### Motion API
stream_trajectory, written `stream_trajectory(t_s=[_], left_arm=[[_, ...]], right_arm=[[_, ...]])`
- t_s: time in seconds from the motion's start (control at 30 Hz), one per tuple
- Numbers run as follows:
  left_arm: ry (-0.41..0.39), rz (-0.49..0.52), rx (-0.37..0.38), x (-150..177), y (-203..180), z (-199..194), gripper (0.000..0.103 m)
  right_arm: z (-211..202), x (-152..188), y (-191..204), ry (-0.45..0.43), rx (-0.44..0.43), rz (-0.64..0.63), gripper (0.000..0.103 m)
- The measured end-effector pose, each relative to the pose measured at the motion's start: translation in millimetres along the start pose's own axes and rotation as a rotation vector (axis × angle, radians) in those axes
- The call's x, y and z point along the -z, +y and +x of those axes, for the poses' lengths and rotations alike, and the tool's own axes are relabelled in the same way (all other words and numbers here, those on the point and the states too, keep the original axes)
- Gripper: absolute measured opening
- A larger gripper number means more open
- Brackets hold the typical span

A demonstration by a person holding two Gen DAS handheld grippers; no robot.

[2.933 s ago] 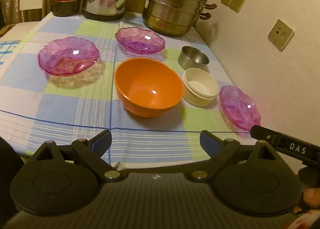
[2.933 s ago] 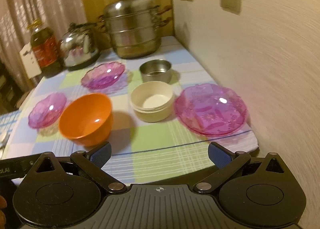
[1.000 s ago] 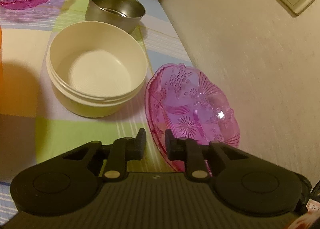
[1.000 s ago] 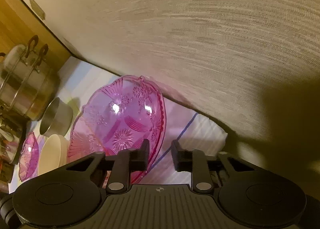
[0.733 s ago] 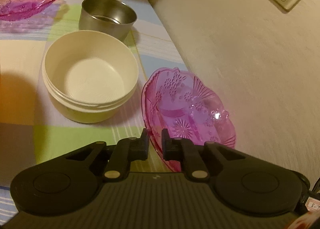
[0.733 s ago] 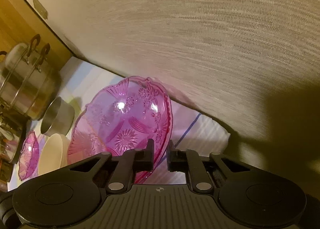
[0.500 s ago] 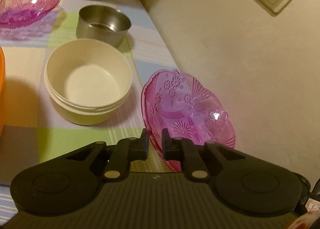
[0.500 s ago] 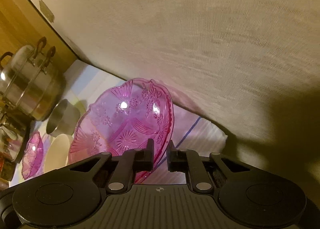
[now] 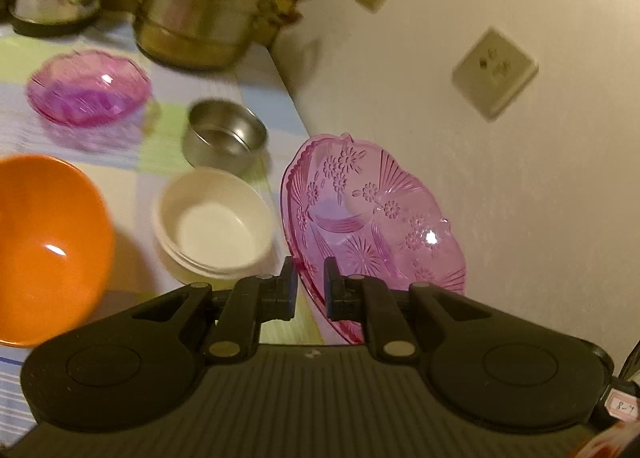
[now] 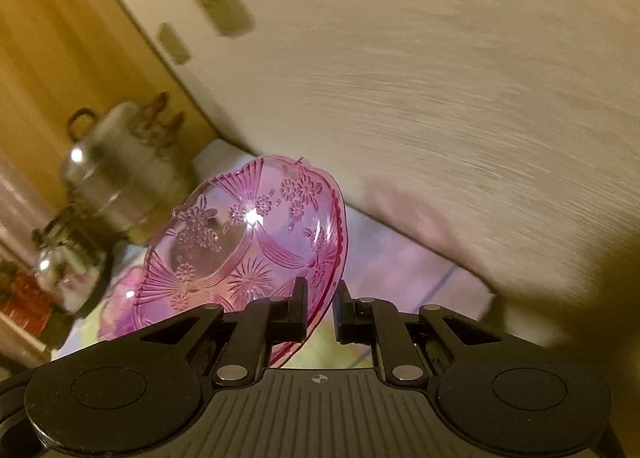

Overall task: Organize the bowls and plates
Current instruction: 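Lift the pink plate with both tools and carry it over the pink glass bowl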

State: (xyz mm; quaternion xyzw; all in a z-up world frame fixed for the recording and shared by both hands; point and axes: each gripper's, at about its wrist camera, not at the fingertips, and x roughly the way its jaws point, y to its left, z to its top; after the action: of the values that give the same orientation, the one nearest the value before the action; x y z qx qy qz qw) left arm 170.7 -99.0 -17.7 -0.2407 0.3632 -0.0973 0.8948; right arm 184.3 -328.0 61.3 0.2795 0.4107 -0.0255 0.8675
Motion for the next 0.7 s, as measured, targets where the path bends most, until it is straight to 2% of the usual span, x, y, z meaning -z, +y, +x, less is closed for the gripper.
stream_trajectory(t_s=[0.33,0.57,0.7], left_arm=[[-0.115,-0.101,-0.117,-28.6,66.7,-70.9,0.012],[-0.186,-0.186,-0.215,-47.3,132.0,-117.2,0.012],[-0.203,-0.242,-0.277,-58.4,173.3,-130.1,0.012]], right_arm=[[4.7,18.7,92.1,0.056,-0.160,-0.136,0.012],[29.9,46.8,165.6,0.136,-0.272,-0.240,0.012],[53.1,70.0,204.8,0.200,-0.325,-0.287,0.012]])
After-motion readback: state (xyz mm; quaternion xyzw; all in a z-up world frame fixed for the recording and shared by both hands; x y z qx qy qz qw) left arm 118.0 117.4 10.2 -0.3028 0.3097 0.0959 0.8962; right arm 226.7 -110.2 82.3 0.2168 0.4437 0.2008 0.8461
